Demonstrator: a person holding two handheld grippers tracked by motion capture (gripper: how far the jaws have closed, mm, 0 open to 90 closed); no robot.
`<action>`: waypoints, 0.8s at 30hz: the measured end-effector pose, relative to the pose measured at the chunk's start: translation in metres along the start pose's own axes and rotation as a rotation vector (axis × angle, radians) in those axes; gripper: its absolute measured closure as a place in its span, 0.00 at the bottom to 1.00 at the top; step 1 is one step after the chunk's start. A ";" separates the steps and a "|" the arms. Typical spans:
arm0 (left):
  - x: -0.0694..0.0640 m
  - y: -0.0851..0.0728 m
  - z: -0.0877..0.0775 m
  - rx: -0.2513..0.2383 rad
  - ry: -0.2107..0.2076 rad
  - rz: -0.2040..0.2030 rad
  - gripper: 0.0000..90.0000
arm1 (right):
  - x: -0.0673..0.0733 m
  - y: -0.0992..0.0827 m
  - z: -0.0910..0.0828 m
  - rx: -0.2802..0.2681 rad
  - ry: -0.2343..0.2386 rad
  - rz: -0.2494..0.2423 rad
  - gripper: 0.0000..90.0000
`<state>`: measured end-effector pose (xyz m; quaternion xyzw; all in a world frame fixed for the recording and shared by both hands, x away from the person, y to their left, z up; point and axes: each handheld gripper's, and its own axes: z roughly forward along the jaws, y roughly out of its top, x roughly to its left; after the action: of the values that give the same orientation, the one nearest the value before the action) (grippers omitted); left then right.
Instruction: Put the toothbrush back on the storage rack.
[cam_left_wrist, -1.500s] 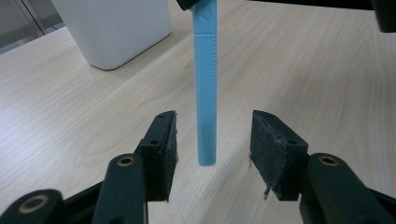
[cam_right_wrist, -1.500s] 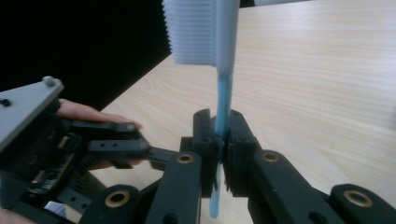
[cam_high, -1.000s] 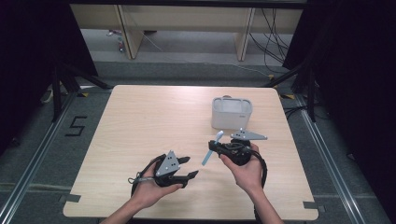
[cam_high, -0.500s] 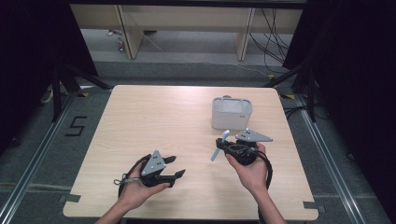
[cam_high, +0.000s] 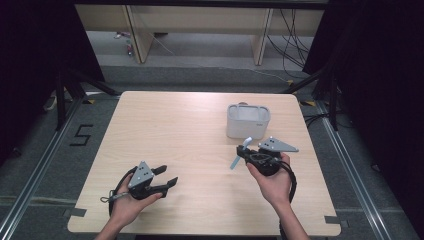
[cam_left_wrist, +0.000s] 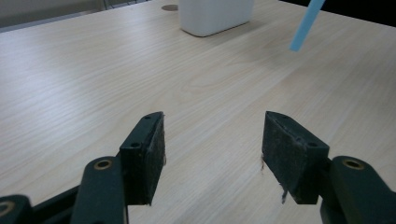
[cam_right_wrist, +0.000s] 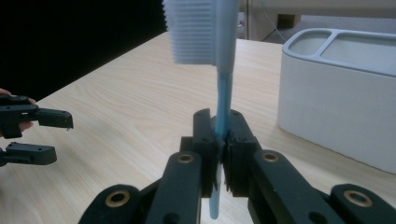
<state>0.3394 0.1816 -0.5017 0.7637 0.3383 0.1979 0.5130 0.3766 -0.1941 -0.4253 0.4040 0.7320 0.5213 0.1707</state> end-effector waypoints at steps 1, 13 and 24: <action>0.001 -0.002 -0.001 -0.006 0.009 -0.006 0.44 | 0.000 0.000 0.000 0.000 0.005 0.007 0.95; 0.015 -0.016 -0.005 -0.108 0.110 -0.024 0.44 | -0.003 0.005 -0.005 -0.029 -0.032 -0.016 0.95; 0.022 -0.025 -0.008 -0.168 0.163 -0.049 0.44 | -0.007 0.010 -0.010 -0.029 -0.035 0.010 0.95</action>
<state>0.3418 0.2086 -0.5226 0.6909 0.3795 0.2742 0.5509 0.3780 -0.2047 -0.4132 0.4142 0.7194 0.5255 0.1865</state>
